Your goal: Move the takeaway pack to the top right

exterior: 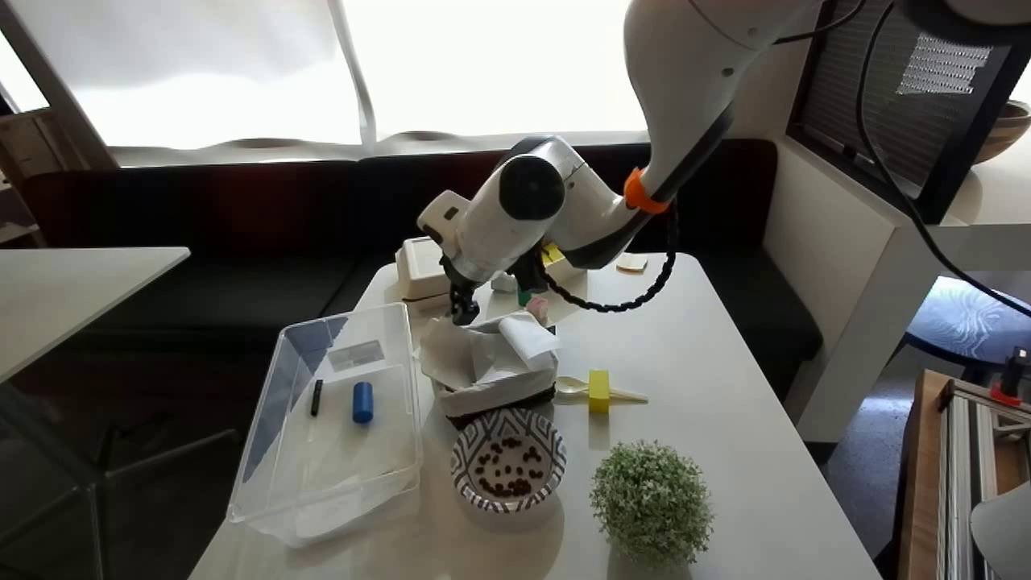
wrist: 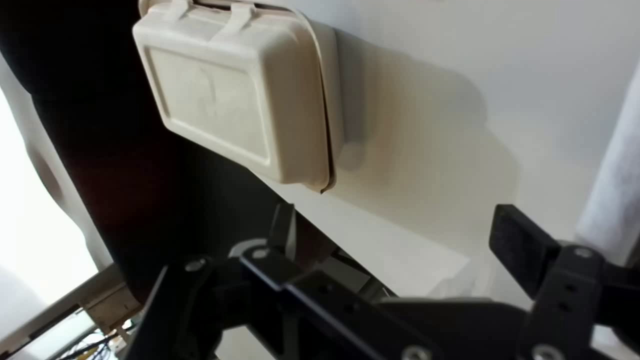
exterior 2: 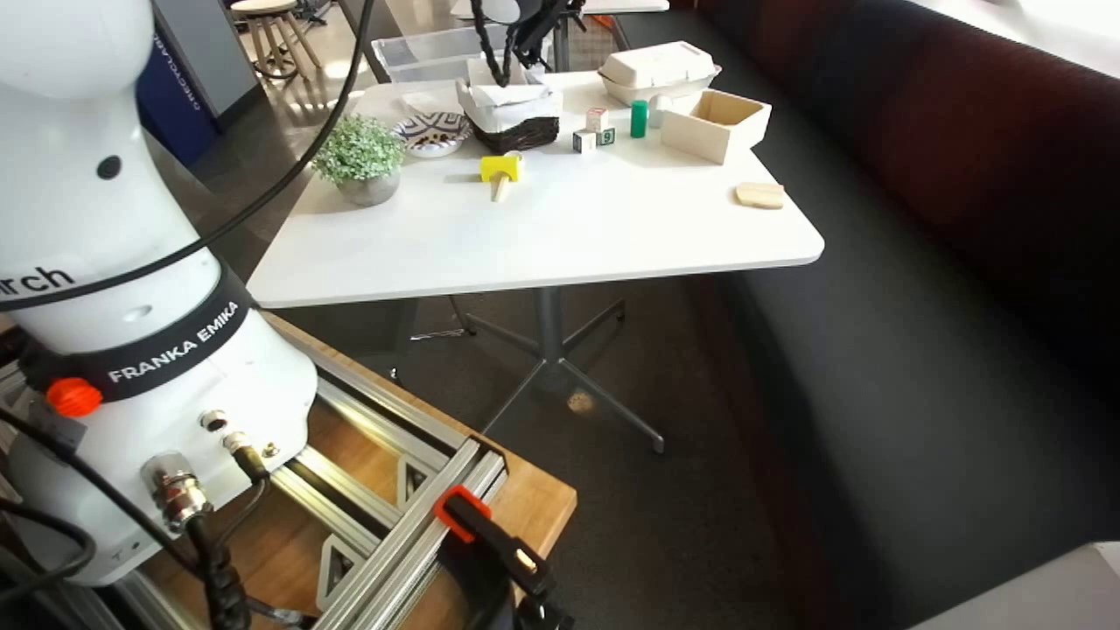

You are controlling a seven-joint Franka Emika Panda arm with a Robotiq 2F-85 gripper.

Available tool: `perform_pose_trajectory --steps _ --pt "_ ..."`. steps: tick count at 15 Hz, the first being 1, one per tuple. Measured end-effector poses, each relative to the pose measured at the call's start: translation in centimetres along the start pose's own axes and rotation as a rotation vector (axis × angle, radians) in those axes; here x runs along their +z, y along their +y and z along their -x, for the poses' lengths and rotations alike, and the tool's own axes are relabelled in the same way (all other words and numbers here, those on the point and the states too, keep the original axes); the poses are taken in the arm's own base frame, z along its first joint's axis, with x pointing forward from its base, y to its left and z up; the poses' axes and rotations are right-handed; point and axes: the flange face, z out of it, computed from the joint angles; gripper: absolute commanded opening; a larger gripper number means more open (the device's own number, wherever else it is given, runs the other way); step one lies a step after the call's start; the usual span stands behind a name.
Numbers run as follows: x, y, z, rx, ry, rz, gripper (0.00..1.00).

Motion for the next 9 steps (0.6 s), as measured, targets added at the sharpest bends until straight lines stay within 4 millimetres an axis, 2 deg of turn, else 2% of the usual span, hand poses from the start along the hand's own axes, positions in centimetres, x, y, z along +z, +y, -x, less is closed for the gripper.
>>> perform_pose_trajectory --steps 5,7,9 --pt "-7.9 2.2 -4.1 0.103 -0.061 0.024 1.00" --pt "-11.0 3.0 -4.9 0.125 -0.068 0.004 1.00" --pt "-13.5 3.5 -4.7 0.147 -0.083 -0.021 1.00"
